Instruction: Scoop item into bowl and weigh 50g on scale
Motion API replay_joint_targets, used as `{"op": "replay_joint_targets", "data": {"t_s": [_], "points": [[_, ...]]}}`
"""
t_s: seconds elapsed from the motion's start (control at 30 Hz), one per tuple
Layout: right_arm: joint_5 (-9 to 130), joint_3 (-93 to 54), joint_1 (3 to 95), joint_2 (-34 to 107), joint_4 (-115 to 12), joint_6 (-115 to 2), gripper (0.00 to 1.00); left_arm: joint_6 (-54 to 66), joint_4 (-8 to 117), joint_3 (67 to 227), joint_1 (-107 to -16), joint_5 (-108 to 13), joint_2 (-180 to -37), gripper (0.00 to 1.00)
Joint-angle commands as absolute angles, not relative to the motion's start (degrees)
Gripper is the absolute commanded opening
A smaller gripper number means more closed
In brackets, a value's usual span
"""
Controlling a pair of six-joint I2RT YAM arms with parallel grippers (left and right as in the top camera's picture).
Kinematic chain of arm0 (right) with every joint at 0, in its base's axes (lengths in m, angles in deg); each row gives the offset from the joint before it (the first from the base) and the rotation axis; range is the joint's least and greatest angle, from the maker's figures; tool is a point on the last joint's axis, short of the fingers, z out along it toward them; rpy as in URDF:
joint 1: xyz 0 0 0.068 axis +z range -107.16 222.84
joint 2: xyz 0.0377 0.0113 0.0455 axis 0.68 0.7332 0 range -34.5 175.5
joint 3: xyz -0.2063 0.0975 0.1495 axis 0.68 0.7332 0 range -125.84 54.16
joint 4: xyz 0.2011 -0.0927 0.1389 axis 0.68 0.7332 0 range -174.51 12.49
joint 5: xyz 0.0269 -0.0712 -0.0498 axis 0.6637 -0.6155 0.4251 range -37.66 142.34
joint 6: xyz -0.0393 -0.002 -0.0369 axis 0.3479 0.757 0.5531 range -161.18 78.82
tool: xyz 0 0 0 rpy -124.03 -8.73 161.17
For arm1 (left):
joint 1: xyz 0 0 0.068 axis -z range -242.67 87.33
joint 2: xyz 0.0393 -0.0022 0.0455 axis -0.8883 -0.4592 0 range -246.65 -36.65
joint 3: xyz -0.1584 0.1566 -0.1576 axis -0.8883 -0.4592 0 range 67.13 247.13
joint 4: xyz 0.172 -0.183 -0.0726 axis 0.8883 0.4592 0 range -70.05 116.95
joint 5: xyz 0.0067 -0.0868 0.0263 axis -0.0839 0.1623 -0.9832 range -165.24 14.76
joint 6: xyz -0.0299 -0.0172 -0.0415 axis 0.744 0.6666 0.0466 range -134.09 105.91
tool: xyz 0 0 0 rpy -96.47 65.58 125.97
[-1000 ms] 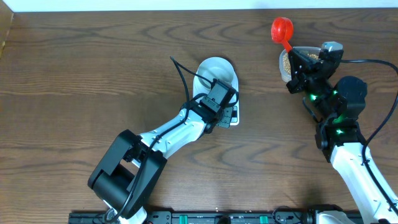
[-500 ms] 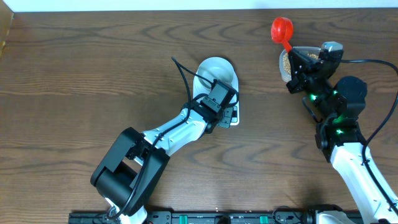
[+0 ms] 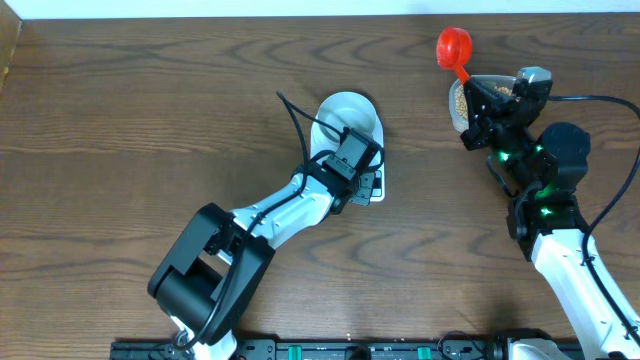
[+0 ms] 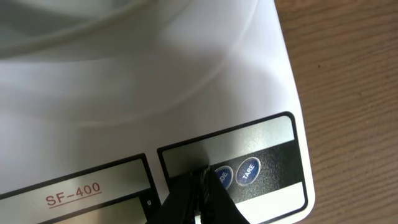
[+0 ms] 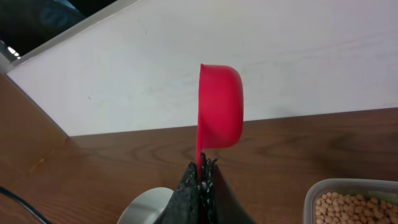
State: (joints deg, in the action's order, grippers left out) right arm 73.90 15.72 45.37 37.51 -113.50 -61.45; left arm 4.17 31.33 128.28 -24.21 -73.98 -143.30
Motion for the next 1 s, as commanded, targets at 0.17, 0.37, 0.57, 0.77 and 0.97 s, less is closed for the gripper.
{"op": "replay_joint_targets", "data": {"t_s": [0.17, 0.37, 0.57, 0.77, 0.97], "points": [[73.2, 14.74, 45.17, 37.97, -113.63, -59.7, 0.01, 6.11, 31.83, 128.1, -24.12, -74.35, -147.59, 0.07], [69.74, 14.74, 45.17, 37.97, -113.72, -59.75, 0.01, 6.09, 36.2, 128.12, -24.12, -74.2, -141.68, 0.07], [62.55, 14.72, 45.15, 37.97, -113.72, -61.97, 0.01, 6.07, 39.46, 128.12, -24.12, -74.27, -133.84, 0.07], [56.89, 13.8, 45.13, 38.3, -114.07, -64.75, 0.01, 6.07, 40.73, 128.12, -24.67, -74.48, -130.89, 0.07], [57.02, 7.42, 45.13, 42.91, -110.92, -64.75, 0.01, 5.85, 43.24, 128.12, -28.25, -74.7, -129.82, 0.07]]}}
